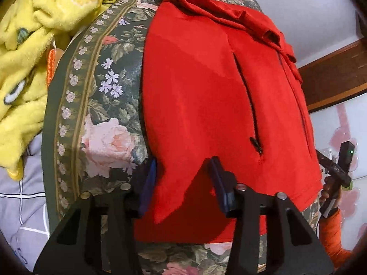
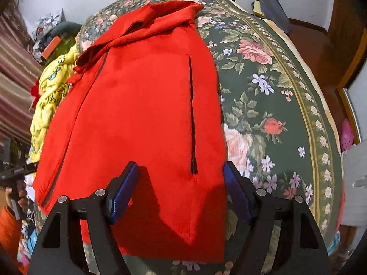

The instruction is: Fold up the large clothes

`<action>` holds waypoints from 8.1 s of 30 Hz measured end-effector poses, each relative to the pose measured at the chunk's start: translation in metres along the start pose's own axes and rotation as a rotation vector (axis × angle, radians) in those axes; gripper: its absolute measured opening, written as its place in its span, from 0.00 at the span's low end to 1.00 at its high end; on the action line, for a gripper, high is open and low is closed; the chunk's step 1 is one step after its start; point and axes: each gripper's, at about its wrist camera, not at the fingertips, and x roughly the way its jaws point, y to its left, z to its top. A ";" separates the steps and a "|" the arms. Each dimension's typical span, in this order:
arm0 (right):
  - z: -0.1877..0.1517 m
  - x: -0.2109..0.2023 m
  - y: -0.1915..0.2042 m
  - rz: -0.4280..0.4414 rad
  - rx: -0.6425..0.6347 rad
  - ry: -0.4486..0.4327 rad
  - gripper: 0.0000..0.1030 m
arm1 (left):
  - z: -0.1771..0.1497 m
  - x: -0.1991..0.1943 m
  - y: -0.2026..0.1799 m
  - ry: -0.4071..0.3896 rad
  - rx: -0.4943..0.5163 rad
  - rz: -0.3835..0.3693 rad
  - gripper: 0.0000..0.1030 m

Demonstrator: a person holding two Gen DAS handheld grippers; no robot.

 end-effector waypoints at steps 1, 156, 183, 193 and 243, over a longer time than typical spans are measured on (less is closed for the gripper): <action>0.000 0.001 0.001 -0.003 0.000 -0.002 0.64 | -0.001 -0.001 -0.001 -0.001 0.002 -0.009 0.36; 0.178 0.073 0.022 -0.343 -0.242 -0.134 0.77 | 0.229 0.068 -0.041 -0.259 0.213 0.571 0.65; 0.151 0.105 0.096 -0.223 -0.376 -0.105 0.78 | 0.186 0.084 -0.045 -0.148 -0.207 -0.318 0.63; 0.152 0.104 0.096 -0.214 -0.361 -0.107 0.79 | 0.227 0.102 -0.025 -0.239 -0.277 -0.243 0.49; 0.191 0.056 0.088 -0.114 -0.234 -0.192 0.81 | 0.251 0.015 -0.294 -0.644 0.402 0.079 0.02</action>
